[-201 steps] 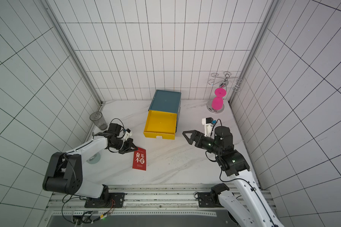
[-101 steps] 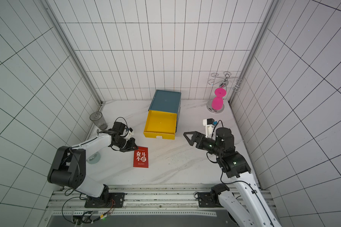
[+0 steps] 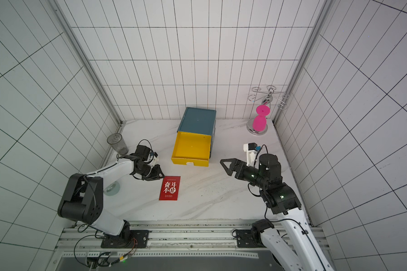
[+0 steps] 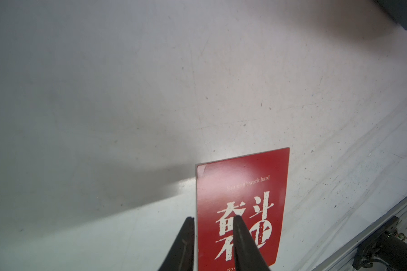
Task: Take the postcards out of the drawer
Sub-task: Place the postcard at the center of the board.
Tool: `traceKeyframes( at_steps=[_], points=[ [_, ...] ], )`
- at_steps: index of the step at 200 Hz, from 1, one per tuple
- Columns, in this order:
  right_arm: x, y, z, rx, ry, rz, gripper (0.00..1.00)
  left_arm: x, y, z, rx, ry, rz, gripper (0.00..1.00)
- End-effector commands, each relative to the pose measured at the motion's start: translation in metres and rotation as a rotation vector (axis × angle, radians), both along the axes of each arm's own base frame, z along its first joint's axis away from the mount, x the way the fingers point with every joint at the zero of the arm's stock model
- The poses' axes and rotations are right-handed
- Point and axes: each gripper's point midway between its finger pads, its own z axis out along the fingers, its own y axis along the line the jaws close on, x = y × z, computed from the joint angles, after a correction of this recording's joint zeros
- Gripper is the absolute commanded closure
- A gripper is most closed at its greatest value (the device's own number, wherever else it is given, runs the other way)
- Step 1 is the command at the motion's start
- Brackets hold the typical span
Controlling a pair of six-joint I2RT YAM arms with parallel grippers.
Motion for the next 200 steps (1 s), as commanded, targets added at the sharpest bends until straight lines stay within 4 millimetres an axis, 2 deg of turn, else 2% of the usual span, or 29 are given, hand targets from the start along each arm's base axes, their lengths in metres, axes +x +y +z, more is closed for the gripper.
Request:
traceKeyframes(
  at_steps=[1, 52, 83, 110, 142, 166, 200],
  points=[
    [-0.001, -0.005, -0.010, -0.020, 0.008, -0.011, 0.13, 0.008, 0.002, 0.001, 0.023, -0.018, -0.001, 0.71],
    [-0.002, -0.008, -0.012, -0.036, 0.011, -0.021, 0.13, 0.003, 0.001, 0.003, 0.044, -0.019, 0.012, 0.65],
    [-0.001, -0.009, -0.014, -0.043, 0.019, -0.029, 0.13, 0.005, -0.002, 0.012, 0.029, -0.044, 0.039, 0.62],
    [-0.002, -0.011, -0.017, -0.069, 0.025, -0.024, 0.13, 0.014, -0.003, 0.038, 0.008, -0.119, 0.072, 0.60],
    [-0.003, -0.023, -0.033, -0.172, 0.060, -0.055, 0.13, 0.020, -0.007, 0.086, -0.051, -0.250, 0.086, 0.58],
    [-0.001, -0.026, -0.041, -0.224, 0.082, -0.057, 0.14, 0.015, -0.009, 0.113, -0.088, -0.322, 0.089, 0.57],
    [0.018, -0.022, -0.034, -0.241, 0.085, -0.057, 0.14, 0.000, -0.028, 0.135, -0.137, -0.394, 0.015, 0.53]
  ],
)
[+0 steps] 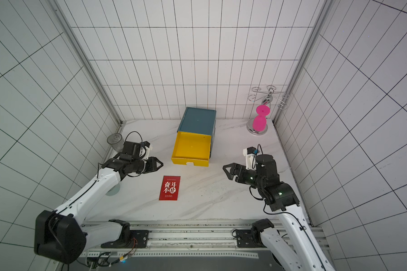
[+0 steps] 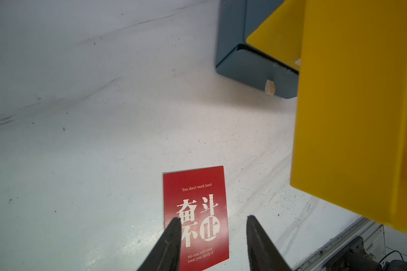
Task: Take the postcards out of the drawer
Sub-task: Place the postcard at the center of the board, then close the drawer in the storage box.
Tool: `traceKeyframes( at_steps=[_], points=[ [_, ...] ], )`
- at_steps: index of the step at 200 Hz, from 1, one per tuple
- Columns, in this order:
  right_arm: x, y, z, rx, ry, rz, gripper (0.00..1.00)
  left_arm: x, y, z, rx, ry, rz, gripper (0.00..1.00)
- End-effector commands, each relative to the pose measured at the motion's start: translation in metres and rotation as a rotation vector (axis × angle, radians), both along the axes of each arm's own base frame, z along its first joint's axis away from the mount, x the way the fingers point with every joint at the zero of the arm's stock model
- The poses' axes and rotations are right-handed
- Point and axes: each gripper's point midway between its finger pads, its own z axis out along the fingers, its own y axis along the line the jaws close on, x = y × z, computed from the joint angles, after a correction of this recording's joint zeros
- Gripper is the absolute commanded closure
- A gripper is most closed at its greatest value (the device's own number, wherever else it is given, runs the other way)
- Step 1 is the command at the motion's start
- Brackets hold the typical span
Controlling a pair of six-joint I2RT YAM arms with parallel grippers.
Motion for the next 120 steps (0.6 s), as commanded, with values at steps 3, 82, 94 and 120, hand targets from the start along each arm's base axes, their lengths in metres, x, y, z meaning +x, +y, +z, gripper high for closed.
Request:
traceKeyframes(
  at_steps=[3, 82, 94, 120],
  points=[
    [0.018, -0.002, 0.019, -0.039, -0.043, -0.009, 0.14, -0.006, -0.017, 0.019, -0.033, -0.062, -0.062, 0.53],
    [0.102, 0.016, 0.061, -0.038, -0.096, -0.036, 0.16, -0.022, -0.039, 0.038, -0.075, -0.176, -0.145, 0.47],
    [0.115, 0.016, 0.062, -0.050, -0.097, -0.054, 0.16, -0.024, -0.039, 0.044, -0.086, -0.203, -0.148, 0.46],
    [0.140, 0.021, 0.061, -0.064, -0.093, -0.059, 0.17, -0.025, -0.043, 0.050, -0.110, -0.221, -0.153, 0.45]
  ],
)
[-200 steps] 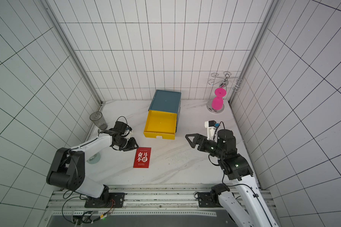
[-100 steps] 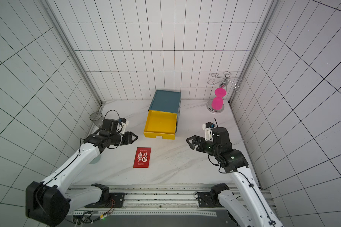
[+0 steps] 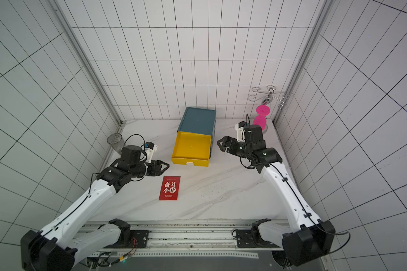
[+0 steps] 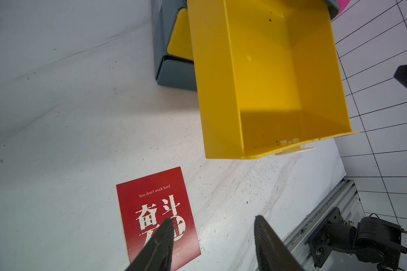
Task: Take the postcards out of the drawer
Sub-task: Close the drawer in the storage box.
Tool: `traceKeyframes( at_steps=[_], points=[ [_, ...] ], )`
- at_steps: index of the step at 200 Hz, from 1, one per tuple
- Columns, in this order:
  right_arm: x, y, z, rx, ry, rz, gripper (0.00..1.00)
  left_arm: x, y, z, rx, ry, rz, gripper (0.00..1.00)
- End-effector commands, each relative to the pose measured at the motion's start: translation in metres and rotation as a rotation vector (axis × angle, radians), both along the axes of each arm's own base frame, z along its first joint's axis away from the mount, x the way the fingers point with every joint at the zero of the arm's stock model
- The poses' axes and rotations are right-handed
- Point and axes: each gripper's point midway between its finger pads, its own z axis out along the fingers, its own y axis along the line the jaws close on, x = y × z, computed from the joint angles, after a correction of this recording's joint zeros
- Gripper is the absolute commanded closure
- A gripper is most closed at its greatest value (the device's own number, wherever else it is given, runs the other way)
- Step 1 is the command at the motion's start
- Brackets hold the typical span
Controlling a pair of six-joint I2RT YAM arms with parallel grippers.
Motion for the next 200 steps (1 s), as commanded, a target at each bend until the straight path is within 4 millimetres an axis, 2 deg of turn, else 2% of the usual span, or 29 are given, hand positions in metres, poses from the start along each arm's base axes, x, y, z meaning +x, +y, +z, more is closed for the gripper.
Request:
traceKeyframes(
  at_steps=[1, 69, 113, 157, 200],
  points=[
    [0.026, -0.001, 0.016, -0.020, -0.057, -0.022, 0.17, 0.001, -0.008, 0.012, -0.041, -0.053, -0.021, 0.45],
    [0.081, 0.010, 0.000, -0.069, -0.035, -0.025, 0.19, -0.006, -0.026, 0.005, -0.055, -0.040, -0.076, 0.41],
    [0.108, 0.024, -0.017, -0.063, 0.001, 0.017, 0.25, 0.003, -0.031, 0.003, -0.031, -0.045, -0.096, 0.40],
    [0.128, 0.035, -0.027, -0.056, 0.022, 0.041, 0.30, 0.016, -0.036, 0.002, -0.016, -0.052, -0.101, 0.38],
    [0.134, 0.037, -0.040, -0.083, 0.052, 0.053, 0.34, 0.029, -0.039, -0.003, 0.000, -0.054, -0.096, 0.36]
  ],
)
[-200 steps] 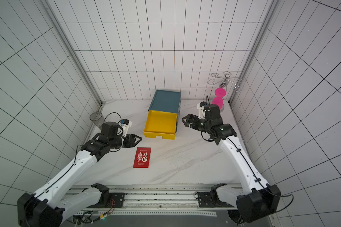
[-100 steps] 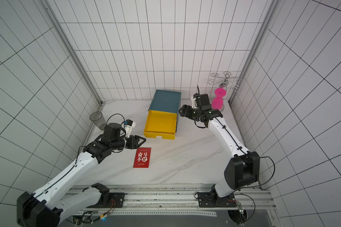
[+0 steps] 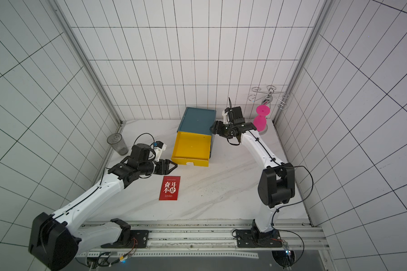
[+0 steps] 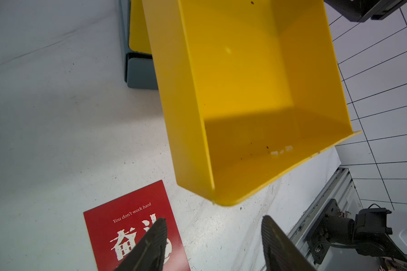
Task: Take the postcards out of the drawer
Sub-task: Close the drawer in the storage box.
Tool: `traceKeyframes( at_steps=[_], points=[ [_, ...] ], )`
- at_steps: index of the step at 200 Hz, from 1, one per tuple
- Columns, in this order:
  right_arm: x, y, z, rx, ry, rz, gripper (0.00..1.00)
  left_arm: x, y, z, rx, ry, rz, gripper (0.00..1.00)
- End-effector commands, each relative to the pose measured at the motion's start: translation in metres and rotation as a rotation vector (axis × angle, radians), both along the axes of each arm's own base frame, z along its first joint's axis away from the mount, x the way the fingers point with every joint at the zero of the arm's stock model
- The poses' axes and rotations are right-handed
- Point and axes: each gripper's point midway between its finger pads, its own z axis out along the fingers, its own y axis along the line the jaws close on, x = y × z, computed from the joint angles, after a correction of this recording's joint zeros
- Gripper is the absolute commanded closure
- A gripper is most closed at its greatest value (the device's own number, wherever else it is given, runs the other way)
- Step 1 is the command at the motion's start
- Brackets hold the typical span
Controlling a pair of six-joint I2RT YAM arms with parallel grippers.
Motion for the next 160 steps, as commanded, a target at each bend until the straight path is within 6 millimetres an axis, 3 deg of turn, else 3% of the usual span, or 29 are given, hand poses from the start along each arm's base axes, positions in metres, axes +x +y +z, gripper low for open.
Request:
traceKeyframes(
  at_steps=[1, 160],
  points=[
    [0.008, 0.002, 0.008, -0.016, -0.020, 0.018, 0.34, 0.015, -0.005, 0.015, 0.000, -0.069, -0.008, 0.36],
    [0.008, 0.004, -0.021, -0.072, 0.033, 0.073, 0.45, 0.085, -0.015, 0.020, 0.085, -0.109, 0.092, 0.28]
  ],
)
